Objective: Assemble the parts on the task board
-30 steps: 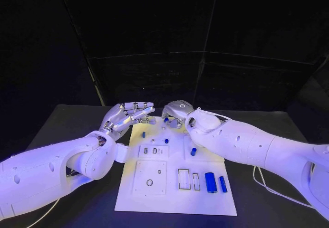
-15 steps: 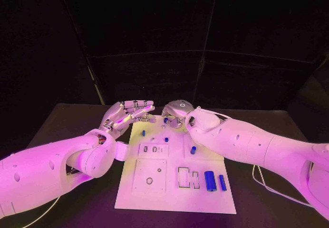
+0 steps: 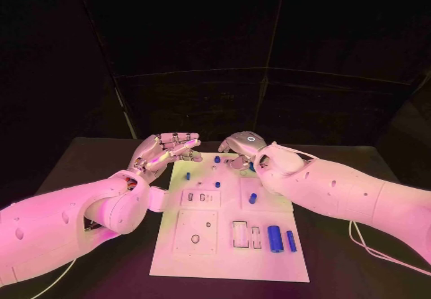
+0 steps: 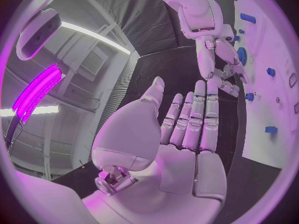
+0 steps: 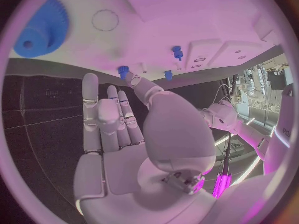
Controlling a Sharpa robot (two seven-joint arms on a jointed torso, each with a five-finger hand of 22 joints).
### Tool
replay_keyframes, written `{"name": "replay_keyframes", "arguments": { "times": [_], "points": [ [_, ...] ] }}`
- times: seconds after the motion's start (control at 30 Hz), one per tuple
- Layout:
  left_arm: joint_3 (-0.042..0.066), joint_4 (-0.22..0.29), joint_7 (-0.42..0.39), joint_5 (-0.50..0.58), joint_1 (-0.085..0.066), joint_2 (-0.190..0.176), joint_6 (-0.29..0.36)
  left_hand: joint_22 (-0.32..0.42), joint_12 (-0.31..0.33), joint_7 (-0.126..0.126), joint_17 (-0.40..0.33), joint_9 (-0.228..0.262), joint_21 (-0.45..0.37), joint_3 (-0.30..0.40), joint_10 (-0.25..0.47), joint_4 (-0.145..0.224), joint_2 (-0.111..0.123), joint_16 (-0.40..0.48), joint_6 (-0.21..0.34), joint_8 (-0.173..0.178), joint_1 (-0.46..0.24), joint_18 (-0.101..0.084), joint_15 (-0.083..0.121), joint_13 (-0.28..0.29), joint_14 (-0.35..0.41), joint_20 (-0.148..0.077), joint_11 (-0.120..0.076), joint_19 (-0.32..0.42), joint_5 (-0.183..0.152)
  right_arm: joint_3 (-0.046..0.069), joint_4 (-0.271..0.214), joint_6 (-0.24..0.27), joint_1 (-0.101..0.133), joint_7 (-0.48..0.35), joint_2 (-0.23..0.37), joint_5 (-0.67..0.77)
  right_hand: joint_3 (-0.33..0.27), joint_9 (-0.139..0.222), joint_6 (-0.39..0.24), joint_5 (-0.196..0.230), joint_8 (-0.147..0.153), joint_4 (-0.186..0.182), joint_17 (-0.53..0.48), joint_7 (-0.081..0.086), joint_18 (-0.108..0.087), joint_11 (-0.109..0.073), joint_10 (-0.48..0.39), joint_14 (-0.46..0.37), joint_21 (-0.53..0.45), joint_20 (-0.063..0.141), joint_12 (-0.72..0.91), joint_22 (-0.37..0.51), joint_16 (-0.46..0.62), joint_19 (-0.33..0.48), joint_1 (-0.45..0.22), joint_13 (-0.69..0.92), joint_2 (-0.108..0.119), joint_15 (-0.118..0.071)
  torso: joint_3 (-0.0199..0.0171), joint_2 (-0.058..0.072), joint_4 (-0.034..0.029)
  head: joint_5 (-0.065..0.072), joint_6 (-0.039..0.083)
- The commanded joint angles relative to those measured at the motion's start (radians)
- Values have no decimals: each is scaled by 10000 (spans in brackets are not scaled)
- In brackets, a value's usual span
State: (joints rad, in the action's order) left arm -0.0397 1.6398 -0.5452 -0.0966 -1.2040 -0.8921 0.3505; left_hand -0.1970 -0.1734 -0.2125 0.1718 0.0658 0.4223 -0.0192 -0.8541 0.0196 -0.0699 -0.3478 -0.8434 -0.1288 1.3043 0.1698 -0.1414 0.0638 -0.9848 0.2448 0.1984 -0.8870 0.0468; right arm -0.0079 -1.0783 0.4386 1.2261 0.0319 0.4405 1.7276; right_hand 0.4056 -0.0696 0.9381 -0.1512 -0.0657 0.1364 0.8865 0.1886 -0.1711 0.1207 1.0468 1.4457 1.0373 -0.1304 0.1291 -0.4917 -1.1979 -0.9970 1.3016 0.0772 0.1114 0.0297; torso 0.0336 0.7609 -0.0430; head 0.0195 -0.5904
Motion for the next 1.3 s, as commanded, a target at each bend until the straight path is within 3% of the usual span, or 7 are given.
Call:
{"name": "replay_keyframes", "arguments": {
  "times": [0.03,0.13,0.3,0.47,0.67,0.93,1.3],
  "points": [
    [3,2,-124,-86,-18,-31,-162,-9,60,-366,15,-14,54,9,50,46,-35,-67,75,29,-9,105,-3,-13,2,-6,17,-49,33,104,-602,903,28,423,510,-958,-231,-1,-29,-49,-8,-213,240,-21,-159,-102,660,99,-66,16,400,34,-164,-115,-308,126,12,-73,9,-12,86,11,26],
    [2,-4,-140,-86,-19,-63,-174,-9,60,-365,15,-14,54,9,49,46,-35,-67,74,29,-9,105,-3,-13,2,-6,17,-49,33,182,-1296,1115,29,526,1184,-1735,-747,-28,71,394,-69,-702,1062,-188,-171,-379,2011,329,-54,142,1305,75,-683,-311,-787,548,112,-262,-13,-28,156,-30,3],
    [1,-23,-144,-85,-19,-110,-179,-10,59,-363,16,-12,55,9,45,48,-35,-68,71,29,-9,105,-3,-11,2,-6,16,-49,33,258,-2139,345,34,1059,2199,-2955,-1975,-22,-285,-152,-91,-1290,2953,-414,-106,-658,2961,712,98,452,3428,-45,-1855,-836,-954,2124,400,-525,-44,-52,243,-47,21],
    [0,-52,-142,-85,-18,-99,-185,-10,59,-363,16,-12,55,9,45,48,-35,-68,71,29,-9,105,-3,-11,2,-6,16,-49,33,286,-2302,-854,39,1657,2697,-3439,-4301,-50,-950,-532,-374,-2815,4529,-185,65,-524,2224,851,596,300,8878,-888,-2789,-1448,-211,7813,17,-321,-43,-35,223,102,28],
    [-1,-100,-126,-85,-17,-58,-197,-10,56,-359,16,-11,56,9,39,49,-35,-70,66,28,-9,105,-3,-10,2,-7,14,-50,32,292,-2104,-1511,40,1976,2680,-3531,-4906,-62,-1095,-488,-713,-3661,5589,-122,131,-375,2909,1015,1029,215,11284,-1535,-3270,-1724,275,10646,-58,-229,-45,-24,195,147,27],
    [-1,-141,-105,-85,-17,-23,-210,-10,55,-357,17,-10,57,9,35,50,-36,-71,63,27,-9,105,-2,-8,2,-7,12,-50,32,294,-1657,-2014,39,2287,2328,-3405,-5001,-48,-1151,-662,-890,-3834,5789,-108,157,-316,3243,1040,1195,165,12106,-1730,-3362,-1754,588,11661,-273,-193,-30,-30,187,170,-24],
    [-1,-146,-88,-85,-17,-18,-205,-11,54,-357,18,-9,59,8,31,51,-37,-73,61,28,-11,105,-2,-7,2,-7,11,-50,32,294,-1369,-2095,37,2406,2085,-3180,-4898,-45,-1105,-676,-1080,-3456,5859,-125,161,-327,3304,1046,1286,158,12372,-1800,-3396,-1731,1186,12000,-665,-193,-31,-27,195,235,-59]
  ]
}}
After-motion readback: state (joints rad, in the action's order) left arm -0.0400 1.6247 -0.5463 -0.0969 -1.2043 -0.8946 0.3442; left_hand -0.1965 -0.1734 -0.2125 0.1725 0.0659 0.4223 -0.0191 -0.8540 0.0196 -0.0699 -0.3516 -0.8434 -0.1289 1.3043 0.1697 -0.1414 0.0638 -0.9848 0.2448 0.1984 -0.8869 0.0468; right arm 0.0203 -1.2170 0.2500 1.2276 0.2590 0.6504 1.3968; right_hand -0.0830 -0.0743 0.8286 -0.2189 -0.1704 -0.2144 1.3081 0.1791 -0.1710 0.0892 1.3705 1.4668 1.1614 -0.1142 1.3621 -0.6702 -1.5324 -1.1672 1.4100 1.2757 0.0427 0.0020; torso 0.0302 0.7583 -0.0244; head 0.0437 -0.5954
